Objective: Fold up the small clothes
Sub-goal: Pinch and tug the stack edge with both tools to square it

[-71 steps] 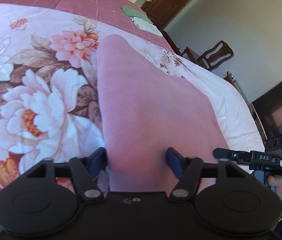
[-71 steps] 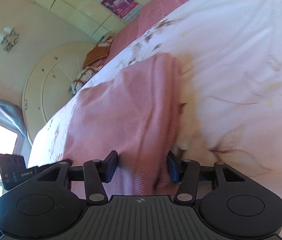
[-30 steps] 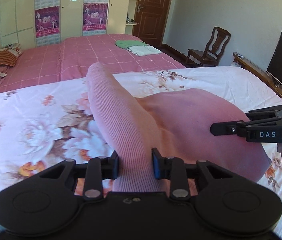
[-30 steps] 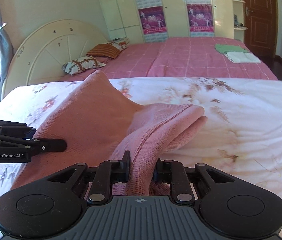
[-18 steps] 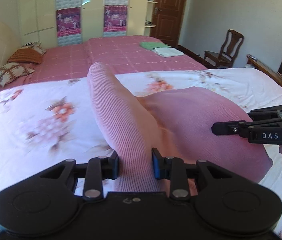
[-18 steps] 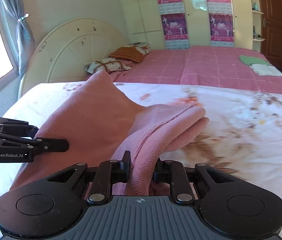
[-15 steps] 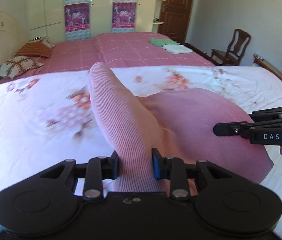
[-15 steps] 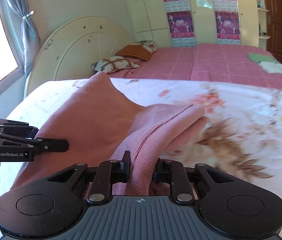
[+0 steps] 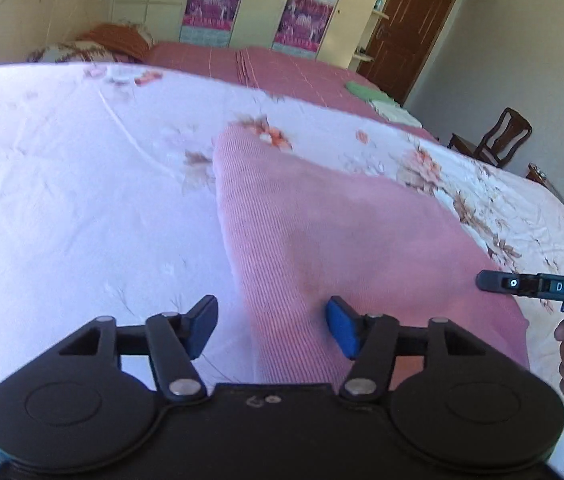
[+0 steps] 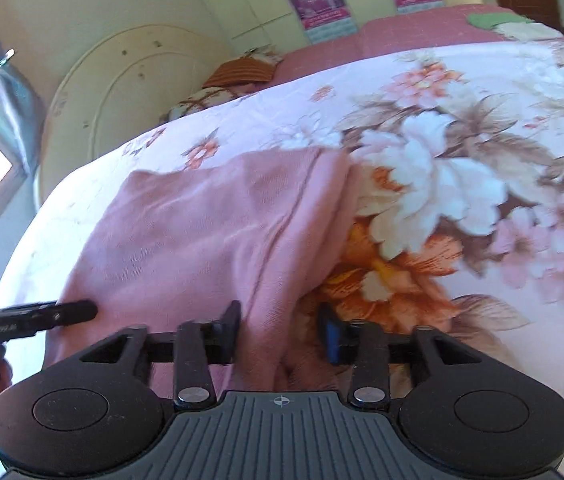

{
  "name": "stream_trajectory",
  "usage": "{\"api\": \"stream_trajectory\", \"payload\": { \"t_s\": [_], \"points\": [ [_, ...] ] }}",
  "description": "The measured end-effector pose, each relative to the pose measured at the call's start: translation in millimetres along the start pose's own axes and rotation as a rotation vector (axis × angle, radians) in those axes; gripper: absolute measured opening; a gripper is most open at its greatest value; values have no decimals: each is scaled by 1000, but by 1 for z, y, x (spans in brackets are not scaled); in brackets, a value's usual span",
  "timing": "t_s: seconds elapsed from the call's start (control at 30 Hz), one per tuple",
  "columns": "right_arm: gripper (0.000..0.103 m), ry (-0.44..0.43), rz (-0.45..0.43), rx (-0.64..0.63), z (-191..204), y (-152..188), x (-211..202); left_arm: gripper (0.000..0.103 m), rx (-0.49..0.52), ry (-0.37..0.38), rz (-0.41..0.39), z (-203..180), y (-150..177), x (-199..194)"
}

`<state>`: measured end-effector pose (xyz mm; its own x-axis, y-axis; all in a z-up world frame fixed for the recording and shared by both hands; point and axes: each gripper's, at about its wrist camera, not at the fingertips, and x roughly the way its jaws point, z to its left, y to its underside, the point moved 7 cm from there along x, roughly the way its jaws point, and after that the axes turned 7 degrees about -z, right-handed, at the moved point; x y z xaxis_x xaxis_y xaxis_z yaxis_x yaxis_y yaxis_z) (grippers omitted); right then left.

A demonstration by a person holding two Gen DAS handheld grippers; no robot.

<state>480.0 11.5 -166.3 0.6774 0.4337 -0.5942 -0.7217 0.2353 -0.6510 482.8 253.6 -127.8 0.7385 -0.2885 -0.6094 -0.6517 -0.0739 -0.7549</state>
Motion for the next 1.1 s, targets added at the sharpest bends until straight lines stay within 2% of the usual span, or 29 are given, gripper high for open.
{"api": "stream_trajectory", "payload": {
  "t_s": [0.03,0.1,0.13,0.17,0.2,0.3,0.4,0.5,0.57,0.67,0.77,0.8,0.87,0.93,1.0,1.1],
  "points": [
    [53,13,-46,-5,-2,-9,-10,36,15,2,-36,0,-8,-8],
    [51,-4,-79,12,-5,-26,-18,17,30,21,-73,-3,-22,-11],
    [43,-2,-87,14,-4,-34,-19,14,50,36,-76,-8,-27,-8],
    [21,-6,-89,-8,0,-39,-17,14,74,48,-61,-13,-28,-2],
    [14,-10,-77,-42,7,-42,-13,14,93,54,-42,-18,-26,7],
    [14,-15,-16,-167,26,-34,4,16,128,44,64,-24,-7,38],
    [14,93,71,-267,16,-9,28,16,162,31,50,-29,-2,41],
    [14,122,59,-272,15,-9,23,14,193,28,30,-34,-4,23],
    [14,134,23,-319,26,-9,3,14,205,41,2,-38,-1,-1],
    [14,53,-13,-398,52,3,-35,16,200,45,-8,-43,15,-26],
    [14,4,17,-474,66,29,-52,17,255,-21,-8,-44,36,-29],
    [14,15,46,-498,64,39,-49,17,249,-33,-9,-43,40,-28],
    [14,120,96,-535,48,52,-35,17,248,-46,-21,-43,44,-29],
    [14,118,84,-475,34,50,-30,17,294,-81,-24,-49,48,-31],
    [14,122,90,-473,34,47,-29,16,369,-121,-12,-57,58,-32],
    [14,134,84,-494,35,50,-31,16,360,-134,11,-56,75,-35]
  ]
}}
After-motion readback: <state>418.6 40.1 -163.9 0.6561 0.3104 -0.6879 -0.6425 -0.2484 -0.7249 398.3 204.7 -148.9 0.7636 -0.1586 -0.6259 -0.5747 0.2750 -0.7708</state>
